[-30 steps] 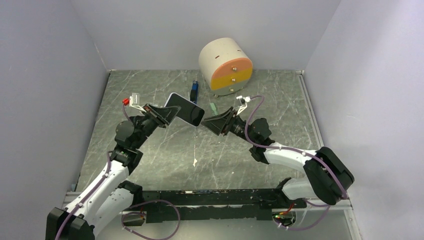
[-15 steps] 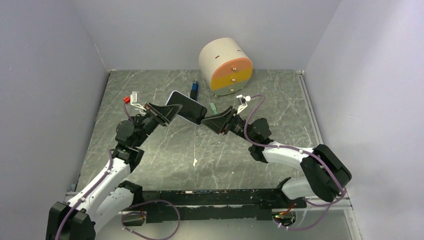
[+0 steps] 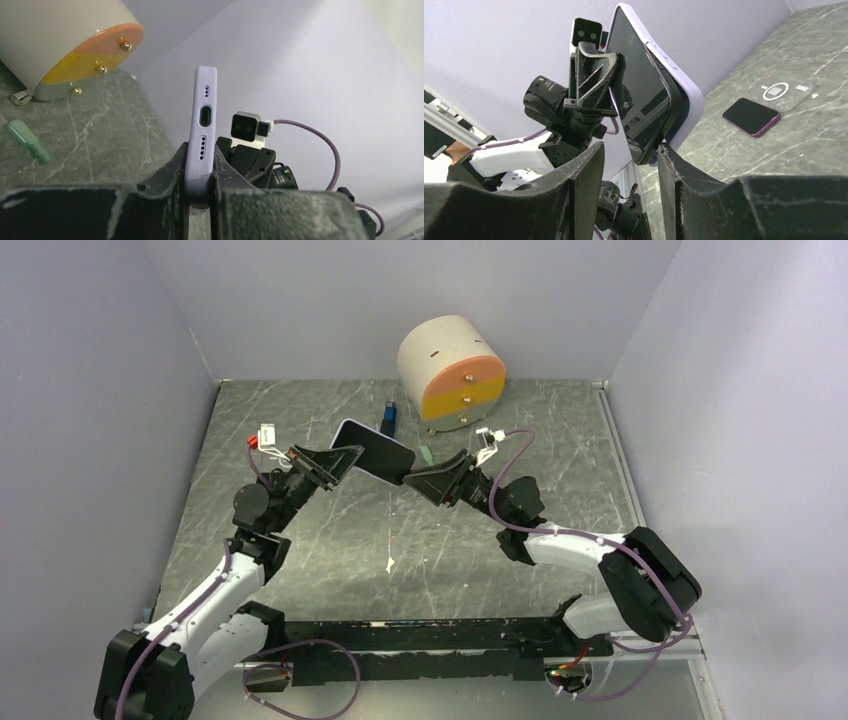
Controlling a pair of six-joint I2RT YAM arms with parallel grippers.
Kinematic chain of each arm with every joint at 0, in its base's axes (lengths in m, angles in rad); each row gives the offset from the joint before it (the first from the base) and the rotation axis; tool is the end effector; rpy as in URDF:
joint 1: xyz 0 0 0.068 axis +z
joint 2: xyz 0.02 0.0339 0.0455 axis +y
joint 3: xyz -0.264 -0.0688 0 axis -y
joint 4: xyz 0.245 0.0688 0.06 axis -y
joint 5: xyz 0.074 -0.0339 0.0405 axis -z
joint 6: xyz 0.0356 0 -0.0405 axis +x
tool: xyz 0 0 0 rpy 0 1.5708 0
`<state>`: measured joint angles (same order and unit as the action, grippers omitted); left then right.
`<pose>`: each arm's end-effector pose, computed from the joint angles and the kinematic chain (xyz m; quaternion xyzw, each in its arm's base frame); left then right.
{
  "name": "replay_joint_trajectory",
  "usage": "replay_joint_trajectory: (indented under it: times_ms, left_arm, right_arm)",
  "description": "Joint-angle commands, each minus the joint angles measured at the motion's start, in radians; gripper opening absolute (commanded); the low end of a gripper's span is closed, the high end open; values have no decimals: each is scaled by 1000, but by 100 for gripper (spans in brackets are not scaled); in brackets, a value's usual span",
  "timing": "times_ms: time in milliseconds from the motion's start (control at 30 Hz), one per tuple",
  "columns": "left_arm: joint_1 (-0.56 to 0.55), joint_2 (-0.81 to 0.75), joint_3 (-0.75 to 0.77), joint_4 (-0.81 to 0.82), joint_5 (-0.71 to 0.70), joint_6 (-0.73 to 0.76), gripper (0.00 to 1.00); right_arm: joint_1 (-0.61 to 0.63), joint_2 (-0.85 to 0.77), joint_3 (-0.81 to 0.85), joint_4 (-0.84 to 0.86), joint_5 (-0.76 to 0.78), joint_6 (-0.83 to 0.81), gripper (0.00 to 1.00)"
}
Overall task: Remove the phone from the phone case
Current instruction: Remove the phone case from the phone.
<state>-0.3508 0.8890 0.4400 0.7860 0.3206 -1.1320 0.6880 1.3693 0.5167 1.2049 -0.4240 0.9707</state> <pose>0.1859 -0.0800 0.3018 -0.0971 0.5776 -0.6119 0.5315 0.2020 0.1850 0.2639 -0.0920 0.5782 0.6726 0.4526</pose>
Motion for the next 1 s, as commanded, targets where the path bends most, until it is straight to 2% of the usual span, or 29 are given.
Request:
replay_joint_trajectory:
  times_ms: [0, 667, 967]
  left_arm:
    - [-14, 2, 6, 207, 96, -111, 3]
    - [-17, -11, -6, 289, 120, -162, 3]
    - [-31, 33, -6, 319, 149, -148, 3]
  right_arm:
    - [7, 15, 46, 71, -13, 22, 46]
    - [-11, 83, 41, 142, -20, 95, 50]
    - [-12, 86, 94, 149, -57, 95, 47]
